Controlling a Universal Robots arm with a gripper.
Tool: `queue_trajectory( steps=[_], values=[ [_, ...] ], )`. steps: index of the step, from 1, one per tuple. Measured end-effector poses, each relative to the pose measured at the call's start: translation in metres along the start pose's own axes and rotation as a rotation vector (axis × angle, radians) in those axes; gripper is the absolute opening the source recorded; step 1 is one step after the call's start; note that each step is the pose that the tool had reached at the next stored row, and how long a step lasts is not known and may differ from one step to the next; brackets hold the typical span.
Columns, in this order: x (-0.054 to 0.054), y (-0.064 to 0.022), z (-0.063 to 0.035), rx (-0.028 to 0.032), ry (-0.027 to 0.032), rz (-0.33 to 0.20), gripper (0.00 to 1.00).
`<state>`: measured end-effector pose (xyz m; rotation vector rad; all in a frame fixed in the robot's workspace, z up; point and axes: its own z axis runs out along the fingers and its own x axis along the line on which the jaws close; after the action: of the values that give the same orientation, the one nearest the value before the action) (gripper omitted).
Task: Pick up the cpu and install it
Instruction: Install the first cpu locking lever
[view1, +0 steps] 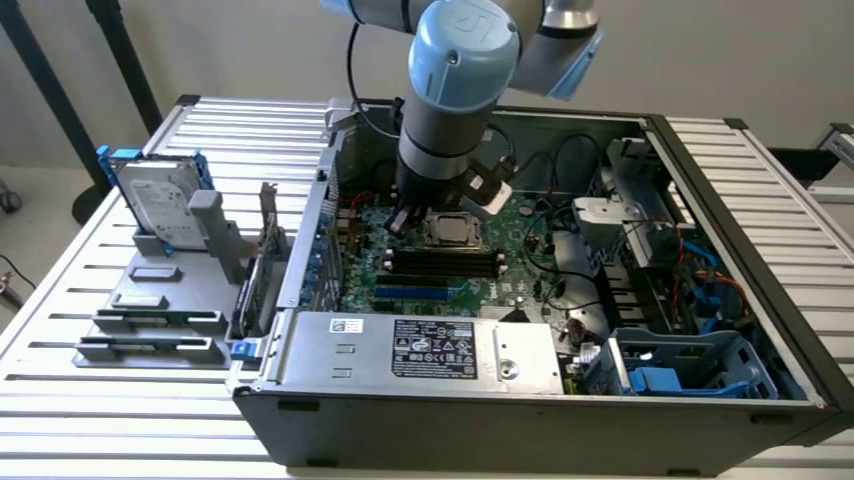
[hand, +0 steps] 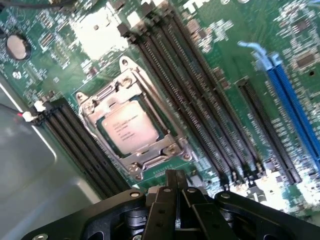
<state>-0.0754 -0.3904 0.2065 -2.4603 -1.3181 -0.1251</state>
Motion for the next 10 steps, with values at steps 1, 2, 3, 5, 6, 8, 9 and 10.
queue_trajectory(
  steps=[1, 2, 3, 5, 6, 8, 9, 10],
  values=[
    [0.002, -0.0018, 0.0003, -0.0003, -0.0023, -0.003, 0.11],
    [0.004, -0.0035, 0.0006, -0.0006, -0.0044, -0.005, 0.11],
    [0.007, -0.0053, 0.0008, -0.0009, -0.0068, -0.008, 0.11],
    [0.011, -0.0085, 0.0014, -0.0016, -0.0118, -0.014, 0.11],
    [0.013, -0.0099, 0.0016, -0.0021, -0.0145, -0.017, 0.11],
    [0.016, -0.0123, 0.0018, -0.0038, -0.0219, -0.024, 0.11],
    [0.017, -0.0133, 0.0019, -0.0046, -0.0257, -0.028, 0.11],
    [0.018, -0.0142, 0.0019, -0.0056, -0.0301, -0.032, 0.11]
  ],
)
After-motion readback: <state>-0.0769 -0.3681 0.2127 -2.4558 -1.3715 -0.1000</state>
